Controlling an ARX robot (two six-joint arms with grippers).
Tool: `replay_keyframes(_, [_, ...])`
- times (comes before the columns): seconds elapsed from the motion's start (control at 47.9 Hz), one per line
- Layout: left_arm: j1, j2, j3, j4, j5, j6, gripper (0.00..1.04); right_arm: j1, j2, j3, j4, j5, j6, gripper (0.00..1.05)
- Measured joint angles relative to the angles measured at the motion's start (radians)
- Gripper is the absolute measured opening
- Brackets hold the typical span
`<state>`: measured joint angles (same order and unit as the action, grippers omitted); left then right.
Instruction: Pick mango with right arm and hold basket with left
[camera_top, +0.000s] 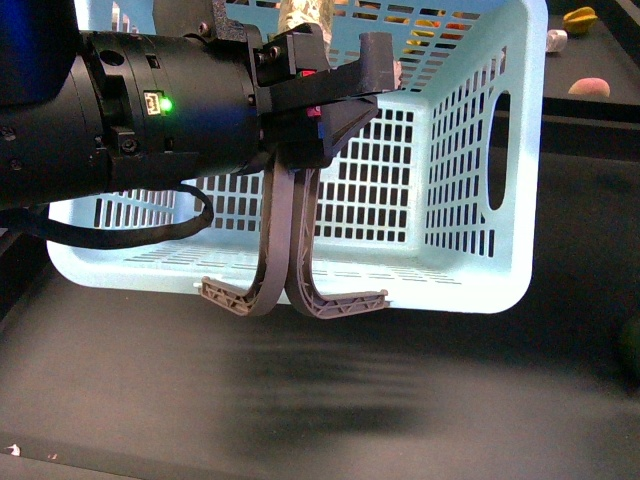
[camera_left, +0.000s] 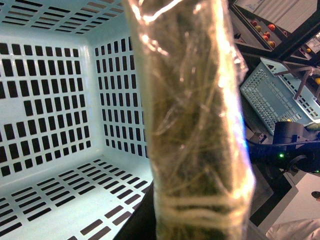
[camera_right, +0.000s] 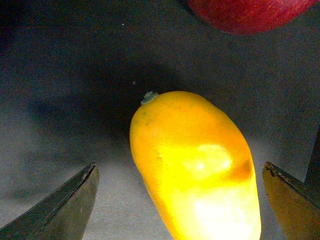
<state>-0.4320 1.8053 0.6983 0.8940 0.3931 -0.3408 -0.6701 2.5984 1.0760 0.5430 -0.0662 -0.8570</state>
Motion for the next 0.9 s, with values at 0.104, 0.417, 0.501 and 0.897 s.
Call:
replay_keyframes(0.104, [0.000, 0.000, 0.000, 0.000, 0.000, 0.000, 0.07, -0.002, 0.000, 0.010, -0.031, -0.014, 0.008, 0.97])
replay_keyframes(0.417, [0.000, 0.000, 0.000, 0.000, 0.000, 0.000, 0.07, -0.024, 0.014, 0.052, -0.050, 0.022, -0.027, 0.97])
replay_keyframes(0.501, [0.000, 0.000, 0.000, 0.000, 0.000, 0.000, 0.07, -0.034, 0.023, 0.054, -0.054, 0.024, -0.035, 0.97])
replay_keyframes(0.897, [0.000, 0.000, 0.000, 0.000, 0.000, 0.000, 0.07, -0.043, 0.048, 0.049, -0.050, 0.037, -0.035, 0.97])
